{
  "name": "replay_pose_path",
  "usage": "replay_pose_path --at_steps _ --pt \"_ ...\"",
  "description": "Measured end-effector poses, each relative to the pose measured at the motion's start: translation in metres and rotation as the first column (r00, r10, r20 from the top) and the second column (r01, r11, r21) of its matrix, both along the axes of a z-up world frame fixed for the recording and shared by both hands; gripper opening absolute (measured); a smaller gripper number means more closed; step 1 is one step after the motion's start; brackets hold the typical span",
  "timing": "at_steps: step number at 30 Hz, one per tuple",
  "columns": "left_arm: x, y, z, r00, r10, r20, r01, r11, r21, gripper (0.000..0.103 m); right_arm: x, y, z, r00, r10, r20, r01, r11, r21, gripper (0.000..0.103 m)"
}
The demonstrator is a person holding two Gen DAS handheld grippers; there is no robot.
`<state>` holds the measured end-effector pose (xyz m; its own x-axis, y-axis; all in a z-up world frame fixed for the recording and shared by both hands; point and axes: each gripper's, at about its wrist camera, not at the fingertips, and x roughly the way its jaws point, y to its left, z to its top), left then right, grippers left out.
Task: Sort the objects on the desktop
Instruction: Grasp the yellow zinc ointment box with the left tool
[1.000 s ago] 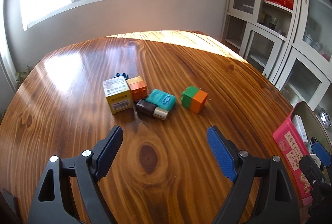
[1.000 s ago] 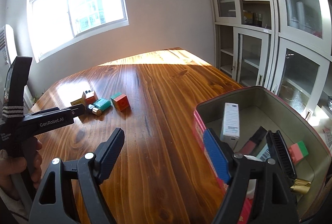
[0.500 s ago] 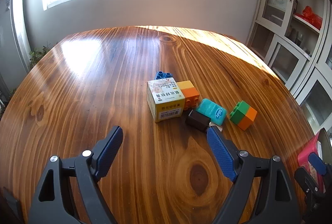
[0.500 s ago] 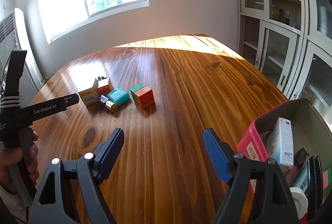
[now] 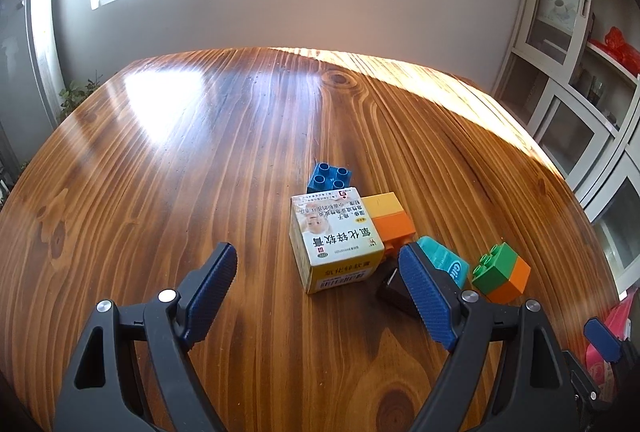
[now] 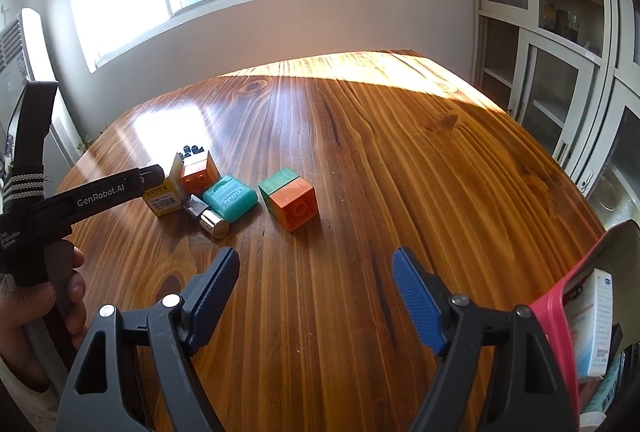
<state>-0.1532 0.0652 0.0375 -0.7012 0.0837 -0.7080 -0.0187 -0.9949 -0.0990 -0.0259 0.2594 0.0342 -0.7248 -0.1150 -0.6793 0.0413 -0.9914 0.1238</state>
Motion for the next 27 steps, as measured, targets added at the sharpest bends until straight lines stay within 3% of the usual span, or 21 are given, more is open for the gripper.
replay_pose_path --at_steps 14,20,21,25,27 --pt "-0.029 -0.020 -0.017 0.998 0.055 0.036 -0.054 0.998 -0.033 0.087 -0.045 -0.012 -0.010 0.999 0.012 0.041 -0.012 1.000 0.000 0.082" --pt "-0.027 -0.023 -0.016 0.999 0.048 0.007 -0.047 0.998 -0.052 0.086 -0.063 -0.016 -0.016 0.998 0.039 0.054 -0.039 0.999 0.004 0.082" --pt "-0.027 -0.023 -0.016 0.999 0.046 0.000 -0.046 0.997 -0.059 0.084 -0.066 -0.017 -0.018 0.997 0.043 0.061 -0.043 0.999 0.000 0.082" --pt "-0.031 -0.025 -0.019 0.999 0.048 0.022 -0.047 0.997 -0.062 0.048 -0.077 -0.020 -0.024 0.995 0.058 0.079 -0.058 0.998 0.002 0.082" --pt "-0.033 -0.026 -0.019 0.998 0.059 0.016 -0.058 0.997 -0.057 0.048 -0.082 -0.022 -0.027 0.994 0.064 0.087 -0.065 0.998 0.011 0.082"
